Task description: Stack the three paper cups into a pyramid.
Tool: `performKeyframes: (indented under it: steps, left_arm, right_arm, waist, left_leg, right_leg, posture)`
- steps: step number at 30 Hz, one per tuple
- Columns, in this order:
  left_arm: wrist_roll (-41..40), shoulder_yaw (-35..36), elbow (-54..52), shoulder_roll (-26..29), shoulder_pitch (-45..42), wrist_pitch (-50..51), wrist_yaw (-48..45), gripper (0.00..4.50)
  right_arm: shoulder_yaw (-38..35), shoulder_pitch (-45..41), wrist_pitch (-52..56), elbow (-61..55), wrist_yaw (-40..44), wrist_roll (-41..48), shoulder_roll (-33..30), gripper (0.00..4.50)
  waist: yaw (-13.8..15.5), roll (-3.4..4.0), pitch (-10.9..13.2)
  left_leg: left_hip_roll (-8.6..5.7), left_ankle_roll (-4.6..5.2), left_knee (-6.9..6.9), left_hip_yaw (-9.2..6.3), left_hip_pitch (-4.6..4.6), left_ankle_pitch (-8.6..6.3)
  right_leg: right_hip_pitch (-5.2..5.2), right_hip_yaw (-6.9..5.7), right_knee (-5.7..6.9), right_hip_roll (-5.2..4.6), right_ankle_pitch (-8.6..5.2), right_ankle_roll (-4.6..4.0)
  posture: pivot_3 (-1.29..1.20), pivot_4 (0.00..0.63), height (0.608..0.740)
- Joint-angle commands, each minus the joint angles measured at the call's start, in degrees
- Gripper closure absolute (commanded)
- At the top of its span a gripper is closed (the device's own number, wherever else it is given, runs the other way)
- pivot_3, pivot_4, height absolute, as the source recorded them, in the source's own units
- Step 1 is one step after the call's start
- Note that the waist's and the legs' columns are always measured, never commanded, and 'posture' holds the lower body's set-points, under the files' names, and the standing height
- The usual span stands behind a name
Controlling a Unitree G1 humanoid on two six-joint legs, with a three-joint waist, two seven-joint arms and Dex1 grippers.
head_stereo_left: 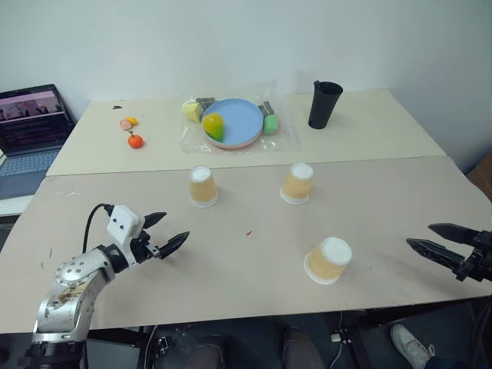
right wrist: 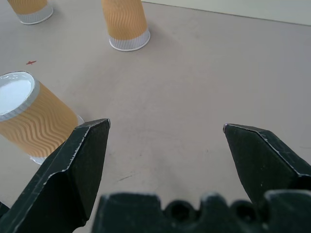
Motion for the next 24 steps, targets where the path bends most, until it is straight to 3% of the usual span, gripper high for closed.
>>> performKeyframes:
  steps: [1, 4, 6, 11, 14, 17, 24]
  left_arm:
    - [-5.9, -0.8, -2.8, 0.6, -4.8, 5.0, -1.8, 0.02]
    - [-17.4, -3.8, -7.3, 2.1, -16.4, 18.4, -6.0, 0.02]
    - [-19.2, -5.5, -8.9, 4.0, -20.3, 21.1, -8.9, 0.02]
    - [-15.8, -11.8, -11.9, 8.5, -24.9, 19.3, -14.7, 0.02]
    - [-15.2, -13.6, -11.8, 8.4, -27.4, 18.3, -16.6, 0.02]
    - [-15.1, -14.7, -11.1, 8.2, -29.3, 18.2, -18.1, 0.02]
    - [-6.3, -19.1, -8.1, 9.7, -29.8, 12.5, -19.6, 0.02]
  right_arm:
    - [0.4, -0.4, -0.3, -0.8, 0.8, -0.2, -1.4, 0.07]
    - [3.0, -0.5, -0.9, -2.4, 1.9, -1.4, -2.5, 0.07]
    - [3.6, -0.8, -0.8, -3.4, 1.2, -2.1, -2.9, 0.07]
    - [2.1, 3.6, -1.1, -8.6, 2.9, -2.9, -2.8, 0.07]
    - [0.9, 6.3, -0.8, -11.3, 2.8, -2.2, -1.5, 0.07]
    - [4.2, 6.9, -1.7, -15.7, -0.5, -3.0, 1.3, 0.07]
    - [13.1, 6.2, -3.0, -24.6, -7.8, -4.7, 8.7, 0.07]
  waist:
    - [0.0, 0.00, 0.0]
    - [1.0, -0.10, 0.1]
    - [0.8, -0.08, 0.0]
    - [-0.7, 0.13, -0.1]
    - [-0.6, 0.06, 0.0]
    - [-0.4, -0.12, 0.1]
    - [-0.5, -0.11, 0.1]
  left_leg:
    - [0.00, 0.00, 0.00, 0.00, 0.00, 0.00]
    - [-0.01, -0.03, 0.16, -0.06, -0.04, 0.02]
    - [-0.04, -0.08, 0.29, -0.12, -0.12, 0.05]
    - [-0.12, 0.10, 0.09, 0.05, -0.03, -0.09]
    - [-0.12, 0.11, 0.01, 0.06, -0.07, -0.10]
    - [-0.10, 0.11, 0.02, 0.05, -0.05, -0.10]
    - [-0.07, 0.07, 0.03, 0.07, -0.02, -0.08]
  right_leg:
    - [0.00, 0.00, 0.00, 0.00, 0.00, 0.00]
    - [0.03, -0.13, 0.07, 0.00, 0.02, 0.01]
    - [0.05, -0.20, 0.05, 0.00, 0.08, 0.05]
    - [-0.01, 0.12, 0.02, 0.00, 0.00, -0.07]
    - [-0.07, 0.11, -0.03, 0.00, 0.09, -0.29]
    - [0.00, 0.07, -0.04, -0.01, -0.12, 0.04]
    - [-0.02, 0.10, 0.03, 0.00, -0.13, 0.07]
  posture:
    - [0.00, 0.150, 0.720]
    - [0.00, 0.150, 0.720]
    - [0.00, 0.150, 0.720]
    - [0.00, 0.150, 0.720]
    - [0.00, 0.150, 0.720]
    - [0.00, 0.150, 0.720]
    - [0.00, 0.150, 0.720]
